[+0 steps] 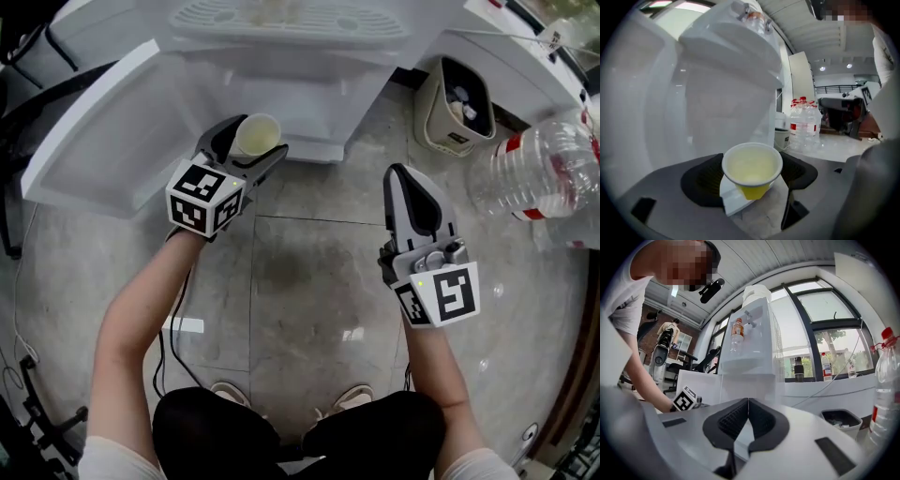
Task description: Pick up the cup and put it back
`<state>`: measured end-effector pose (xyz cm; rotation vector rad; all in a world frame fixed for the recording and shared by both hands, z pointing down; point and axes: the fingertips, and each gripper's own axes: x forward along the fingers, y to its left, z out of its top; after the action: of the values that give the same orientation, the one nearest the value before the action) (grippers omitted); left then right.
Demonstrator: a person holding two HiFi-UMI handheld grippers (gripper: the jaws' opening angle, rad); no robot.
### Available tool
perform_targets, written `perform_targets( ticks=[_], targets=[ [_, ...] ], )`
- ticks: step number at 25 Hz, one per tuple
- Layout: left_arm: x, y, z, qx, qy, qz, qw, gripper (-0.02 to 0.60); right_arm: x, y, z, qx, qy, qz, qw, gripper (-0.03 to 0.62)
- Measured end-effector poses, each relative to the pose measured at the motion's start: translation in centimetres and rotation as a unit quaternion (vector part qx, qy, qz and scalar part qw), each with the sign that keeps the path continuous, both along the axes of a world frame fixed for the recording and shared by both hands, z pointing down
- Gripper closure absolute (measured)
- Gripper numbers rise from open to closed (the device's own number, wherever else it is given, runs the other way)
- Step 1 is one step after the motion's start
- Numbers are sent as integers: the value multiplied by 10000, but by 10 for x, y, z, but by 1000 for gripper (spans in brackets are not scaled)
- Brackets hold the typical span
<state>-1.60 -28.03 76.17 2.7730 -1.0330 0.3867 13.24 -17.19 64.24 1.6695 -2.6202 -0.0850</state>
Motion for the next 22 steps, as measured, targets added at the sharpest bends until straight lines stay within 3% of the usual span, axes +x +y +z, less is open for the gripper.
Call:
perform_targets(
  ticks=[5, 10, 17, 22],
  targets=[
    [13, -50, 41, -61, -455, -309, 9985, 196, 31, 12, 6, -149, 154, 241, 9995, 574],
    [26, -86, 46, -71, -488, -493, 9976, 196, 50, 25, 10, -281, 295, 401, 9984, 574],
    [38, -99, 72, -347, -571, -774, 9948, 196, 62, 34, 11, -348, 380, 428, 9978, 573],
    [43, -99, 78, -250, -739, -766, 9940, 196, 67, 37, 13, -361, 331, 438, 9978, 574]
  ],
)
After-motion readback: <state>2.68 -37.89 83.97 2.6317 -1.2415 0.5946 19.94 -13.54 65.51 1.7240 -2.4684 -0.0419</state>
